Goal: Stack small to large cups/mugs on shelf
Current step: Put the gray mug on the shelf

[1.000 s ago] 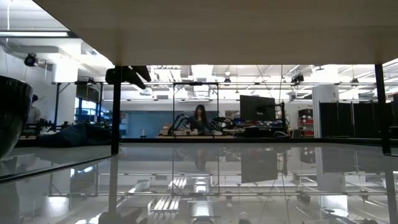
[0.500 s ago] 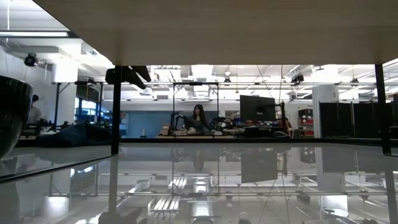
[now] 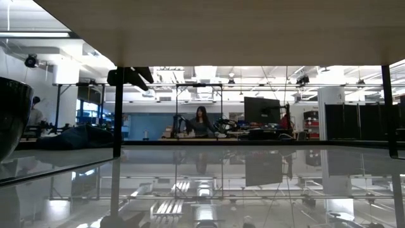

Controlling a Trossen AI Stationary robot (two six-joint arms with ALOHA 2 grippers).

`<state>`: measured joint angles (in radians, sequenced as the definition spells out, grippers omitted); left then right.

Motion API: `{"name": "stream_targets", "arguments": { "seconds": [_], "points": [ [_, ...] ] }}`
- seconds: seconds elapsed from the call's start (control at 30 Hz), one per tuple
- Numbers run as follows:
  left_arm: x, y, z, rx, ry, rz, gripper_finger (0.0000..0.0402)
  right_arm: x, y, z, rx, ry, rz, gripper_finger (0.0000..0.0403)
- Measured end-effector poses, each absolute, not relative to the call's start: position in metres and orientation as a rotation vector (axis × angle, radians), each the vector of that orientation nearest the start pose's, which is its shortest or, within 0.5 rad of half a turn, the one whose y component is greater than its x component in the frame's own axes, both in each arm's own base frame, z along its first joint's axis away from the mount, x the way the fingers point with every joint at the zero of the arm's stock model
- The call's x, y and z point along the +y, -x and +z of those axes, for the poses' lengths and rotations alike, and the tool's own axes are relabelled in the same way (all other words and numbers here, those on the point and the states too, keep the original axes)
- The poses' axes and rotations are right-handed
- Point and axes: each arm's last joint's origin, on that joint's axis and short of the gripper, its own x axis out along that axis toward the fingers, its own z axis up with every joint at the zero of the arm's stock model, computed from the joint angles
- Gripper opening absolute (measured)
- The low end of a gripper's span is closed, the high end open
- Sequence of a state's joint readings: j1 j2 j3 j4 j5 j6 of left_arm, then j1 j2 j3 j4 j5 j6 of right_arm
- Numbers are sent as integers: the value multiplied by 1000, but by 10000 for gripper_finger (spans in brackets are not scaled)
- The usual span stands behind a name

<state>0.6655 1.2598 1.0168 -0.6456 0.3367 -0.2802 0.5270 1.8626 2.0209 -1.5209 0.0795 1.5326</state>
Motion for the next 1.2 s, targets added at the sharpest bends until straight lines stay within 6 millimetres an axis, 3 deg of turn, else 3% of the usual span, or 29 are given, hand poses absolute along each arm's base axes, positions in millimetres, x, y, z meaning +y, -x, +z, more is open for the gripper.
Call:
{"name": "stream_targets", "arguments": {
  "seconds": [0.4,0.67,1.0,1.2],
  "points": [
    [148,-204,280,742,693,418,143,173,-303,361,1236,-885,-652,112],
    [148,-204,280,742,695,413,143,171,-301,364,1227,-888,-649,127],
    [147,-204,280,741,696,409,143,158,-281,386,1166,-889,-662,141],
    [147,-204,281,739,702,398,143,153,-270,395,1176,-923,-637,124]
  ]
}}
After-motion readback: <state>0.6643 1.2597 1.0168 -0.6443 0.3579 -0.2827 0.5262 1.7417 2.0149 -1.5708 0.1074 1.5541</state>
